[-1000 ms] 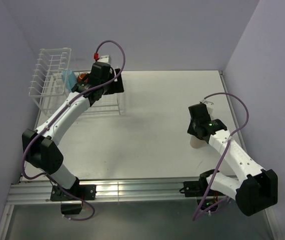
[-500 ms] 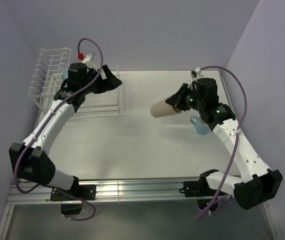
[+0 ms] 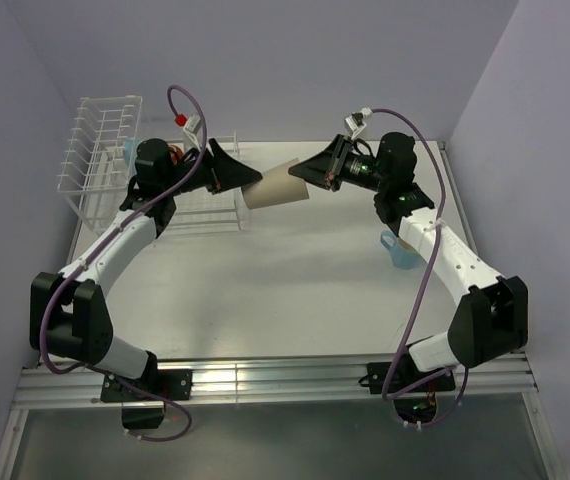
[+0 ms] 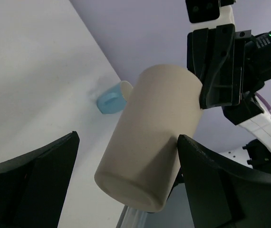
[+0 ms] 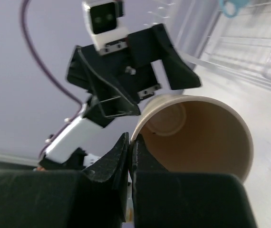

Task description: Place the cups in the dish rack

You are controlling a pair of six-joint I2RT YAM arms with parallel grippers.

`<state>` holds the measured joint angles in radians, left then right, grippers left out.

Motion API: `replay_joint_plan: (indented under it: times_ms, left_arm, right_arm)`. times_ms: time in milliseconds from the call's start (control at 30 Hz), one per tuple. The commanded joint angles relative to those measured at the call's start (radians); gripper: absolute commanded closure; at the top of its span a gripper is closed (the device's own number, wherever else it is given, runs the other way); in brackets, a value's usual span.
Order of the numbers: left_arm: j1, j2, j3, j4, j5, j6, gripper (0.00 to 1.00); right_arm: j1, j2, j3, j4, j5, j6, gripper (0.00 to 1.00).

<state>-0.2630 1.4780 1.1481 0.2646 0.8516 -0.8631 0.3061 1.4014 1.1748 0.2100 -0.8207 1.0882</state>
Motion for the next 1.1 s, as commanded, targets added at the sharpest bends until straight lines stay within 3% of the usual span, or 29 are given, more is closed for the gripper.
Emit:
replay_joint_plan:
  times_ms: [0, 500, 1067]
  left_arm:
    - [0.001, 0.008, -0.014, 0.209, 0.119, -0.097, 0.09]
    - [-0.007, -0.051, -0.082, 0.263, 0.178, -0.128, 0.08]
    - [0.001, -0.045, -0.047, 0.256, 0.104, -0.145, 0.10]
  right_arm:
    - [-0.002, 0.016, 0.008, 0.313, -0.100, 0.176, 1.00]
    - [-0.019, 0.149, -0.020, 0.676, -0.095, 0.464, 1.00]
    - [-0.045, 0.151, -0.070, 0.755, -0.133, 0.504, 1.00]
